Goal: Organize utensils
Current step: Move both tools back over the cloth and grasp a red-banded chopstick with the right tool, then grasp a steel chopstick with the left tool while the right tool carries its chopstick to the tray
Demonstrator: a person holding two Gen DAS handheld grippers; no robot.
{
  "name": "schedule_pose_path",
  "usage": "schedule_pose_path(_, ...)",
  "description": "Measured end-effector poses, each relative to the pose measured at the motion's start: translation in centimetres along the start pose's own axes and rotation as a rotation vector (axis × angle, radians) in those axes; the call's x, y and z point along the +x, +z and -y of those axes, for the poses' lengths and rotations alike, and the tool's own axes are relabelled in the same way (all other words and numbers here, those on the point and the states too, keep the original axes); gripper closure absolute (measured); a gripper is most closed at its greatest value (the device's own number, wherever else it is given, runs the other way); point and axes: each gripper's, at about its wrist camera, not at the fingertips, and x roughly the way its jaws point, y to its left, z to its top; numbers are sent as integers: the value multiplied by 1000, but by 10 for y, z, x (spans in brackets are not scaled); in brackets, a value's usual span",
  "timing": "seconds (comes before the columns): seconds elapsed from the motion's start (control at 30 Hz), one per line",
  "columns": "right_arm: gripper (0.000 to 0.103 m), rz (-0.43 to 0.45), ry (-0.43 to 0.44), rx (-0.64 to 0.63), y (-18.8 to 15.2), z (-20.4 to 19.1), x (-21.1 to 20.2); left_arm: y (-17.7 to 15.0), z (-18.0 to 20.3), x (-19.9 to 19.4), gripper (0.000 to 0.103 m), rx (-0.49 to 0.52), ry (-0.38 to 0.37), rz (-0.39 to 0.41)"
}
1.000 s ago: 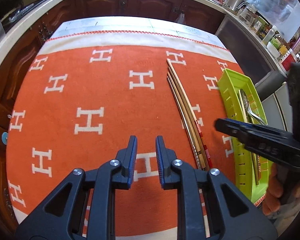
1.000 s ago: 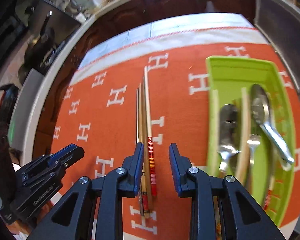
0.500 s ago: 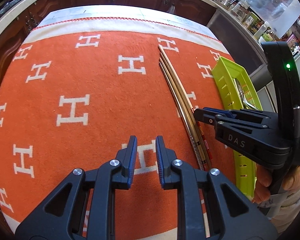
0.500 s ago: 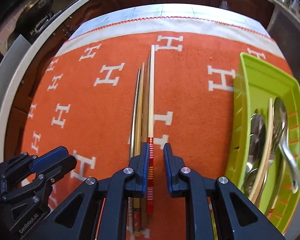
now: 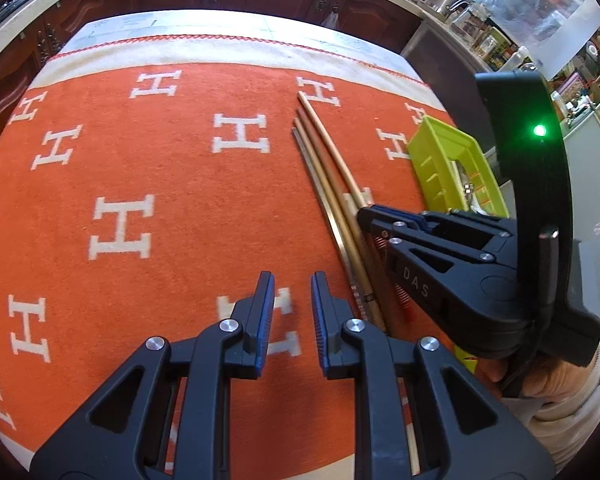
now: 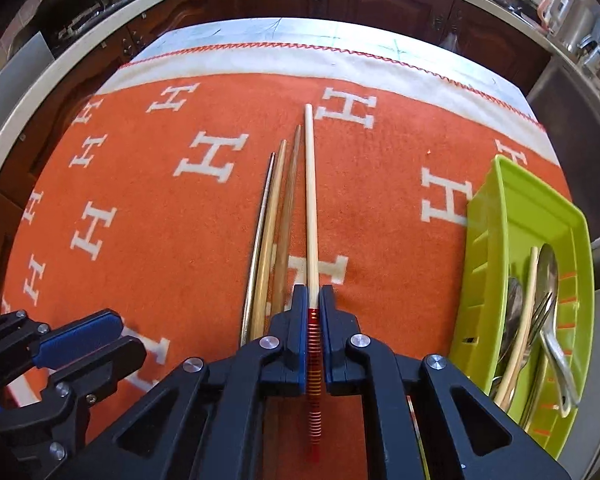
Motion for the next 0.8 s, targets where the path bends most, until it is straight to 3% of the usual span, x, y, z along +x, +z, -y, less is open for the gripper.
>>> schedule_pose_path(0.13,98,14,108,122,-6,21,-9,3,12,9,87,1,-25,-12)
schedule_pose_path(0.27,98,56,161,177,-12,36,-27,2,30,20,87,28,-23,-23)
schedule_pose_path(0.5,98,107,201,212,-23,52,-54,-5,47,39,87,48,59,-46)
schedule_pose_path(0.8,98,136,233,246,-36,69,-70,0,64,49,87,78,167,-5)
